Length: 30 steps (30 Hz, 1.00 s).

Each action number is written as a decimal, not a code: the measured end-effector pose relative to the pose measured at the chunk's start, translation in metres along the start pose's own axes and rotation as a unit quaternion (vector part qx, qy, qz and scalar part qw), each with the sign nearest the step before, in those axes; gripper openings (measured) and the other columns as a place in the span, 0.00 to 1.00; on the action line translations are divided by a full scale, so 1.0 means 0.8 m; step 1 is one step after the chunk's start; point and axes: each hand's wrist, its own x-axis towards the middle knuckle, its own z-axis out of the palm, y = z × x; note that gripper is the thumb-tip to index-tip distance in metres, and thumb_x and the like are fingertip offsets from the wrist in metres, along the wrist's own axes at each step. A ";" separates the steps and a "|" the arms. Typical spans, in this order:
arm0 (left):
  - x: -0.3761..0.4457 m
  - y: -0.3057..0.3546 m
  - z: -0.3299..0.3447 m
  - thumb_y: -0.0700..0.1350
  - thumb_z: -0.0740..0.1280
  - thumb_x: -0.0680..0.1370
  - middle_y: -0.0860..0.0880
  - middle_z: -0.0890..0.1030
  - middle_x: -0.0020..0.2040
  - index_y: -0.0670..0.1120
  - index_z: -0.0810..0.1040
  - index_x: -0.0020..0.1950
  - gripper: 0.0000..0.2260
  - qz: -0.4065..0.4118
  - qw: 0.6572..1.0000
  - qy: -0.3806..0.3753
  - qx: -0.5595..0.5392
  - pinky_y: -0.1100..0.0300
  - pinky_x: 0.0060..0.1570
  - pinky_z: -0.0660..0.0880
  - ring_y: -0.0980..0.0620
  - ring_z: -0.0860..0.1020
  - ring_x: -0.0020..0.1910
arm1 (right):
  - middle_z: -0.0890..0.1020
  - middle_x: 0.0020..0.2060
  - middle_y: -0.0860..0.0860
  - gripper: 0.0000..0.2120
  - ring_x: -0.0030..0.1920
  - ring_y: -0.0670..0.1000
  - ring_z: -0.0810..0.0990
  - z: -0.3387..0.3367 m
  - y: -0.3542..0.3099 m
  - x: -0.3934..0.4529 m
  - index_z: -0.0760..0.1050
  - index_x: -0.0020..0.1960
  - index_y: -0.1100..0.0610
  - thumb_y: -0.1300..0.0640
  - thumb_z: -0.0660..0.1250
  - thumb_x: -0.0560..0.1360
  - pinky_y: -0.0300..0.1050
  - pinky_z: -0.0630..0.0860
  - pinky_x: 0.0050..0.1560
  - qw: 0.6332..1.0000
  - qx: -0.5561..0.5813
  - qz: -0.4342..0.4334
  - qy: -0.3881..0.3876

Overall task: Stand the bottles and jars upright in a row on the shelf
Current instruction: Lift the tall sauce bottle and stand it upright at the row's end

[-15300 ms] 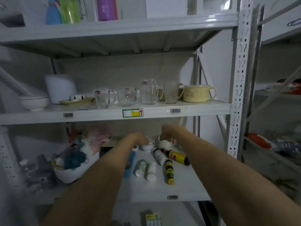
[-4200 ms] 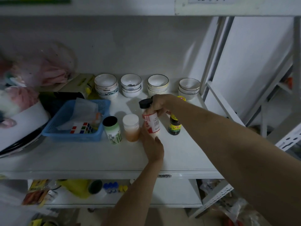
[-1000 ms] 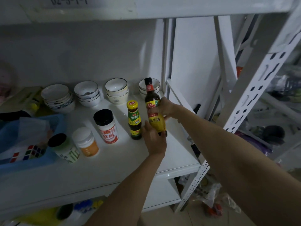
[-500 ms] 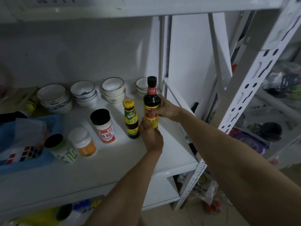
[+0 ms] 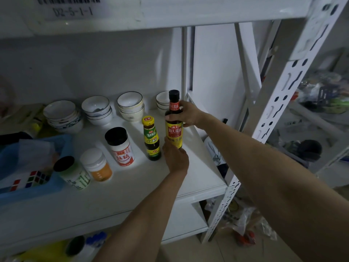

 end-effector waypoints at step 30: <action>-0.031 -0.211 -0.240 0.39 0.78 0.66 0.31 0.69 0.66 0.32 0.59 0.73 0.42 -0.181 0.948 0.215 -0.148 0.45 0.61 0.74 0.35 0.70 0.65 | 0.70 0.70 0.61 0.33 0.67 0.60 0.73 0.279 0.052 -0.065 0.60 0.74 0.61 0.53 0.69 0.75 0.51 0.72 0.65 0.992 -0.083 -0.011 0.090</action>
